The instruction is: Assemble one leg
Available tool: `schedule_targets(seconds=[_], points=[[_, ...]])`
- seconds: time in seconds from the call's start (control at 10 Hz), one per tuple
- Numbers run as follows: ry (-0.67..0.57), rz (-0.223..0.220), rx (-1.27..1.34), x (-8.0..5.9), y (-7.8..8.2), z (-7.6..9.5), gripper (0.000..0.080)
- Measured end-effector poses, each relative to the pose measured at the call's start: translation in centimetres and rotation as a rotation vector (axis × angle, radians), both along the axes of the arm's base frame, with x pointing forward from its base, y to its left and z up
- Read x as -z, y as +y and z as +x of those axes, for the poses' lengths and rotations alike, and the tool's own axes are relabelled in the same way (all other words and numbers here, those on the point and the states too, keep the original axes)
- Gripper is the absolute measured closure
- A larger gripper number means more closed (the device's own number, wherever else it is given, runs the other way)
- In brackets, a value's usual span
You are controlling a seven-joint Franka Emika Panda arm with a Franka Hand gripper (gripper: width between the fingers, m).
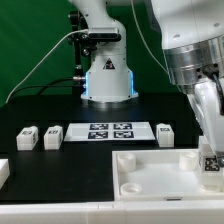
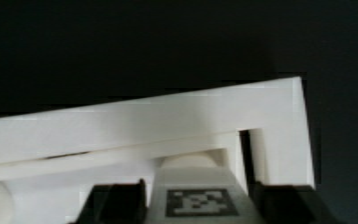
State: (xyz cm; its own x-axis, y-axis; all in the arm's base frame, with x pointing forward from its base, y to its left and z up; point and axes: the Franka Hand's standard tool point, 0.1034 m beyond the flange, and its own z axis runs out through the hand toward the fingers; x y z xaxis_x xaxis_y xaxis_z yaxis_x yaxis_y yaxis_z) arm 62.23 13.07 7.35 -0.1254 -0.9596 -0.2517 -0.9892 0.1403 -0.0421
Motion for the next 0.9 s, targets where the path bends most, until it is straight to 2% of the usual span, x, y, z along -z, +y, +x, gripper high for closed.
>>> schedule_targets(seconds=[0.2, 0.3, 0.4, 0.5, 0.7, 0.9], points=[[-0.022, -0.007, -0.088, 0.04, -0.01, -0.06, 0.0494], [-0.049, -0.018, -0.197, 0.12, -0.17, -0.18, 0.0316], [-0.083, -0.028, -0.339, 0.07, -0.25, -0.14, 0.0187], [-0.101, -0.035, -0.439, -0.04, -0.08, -0.16, 0.0187], [-0.148, -0.084, -0.758, -0.26, 0.41, -0.17, 0.0152], [-0.189, -0.097, -0.933, -0.17, 0.0, -0.13, 0.0152]])
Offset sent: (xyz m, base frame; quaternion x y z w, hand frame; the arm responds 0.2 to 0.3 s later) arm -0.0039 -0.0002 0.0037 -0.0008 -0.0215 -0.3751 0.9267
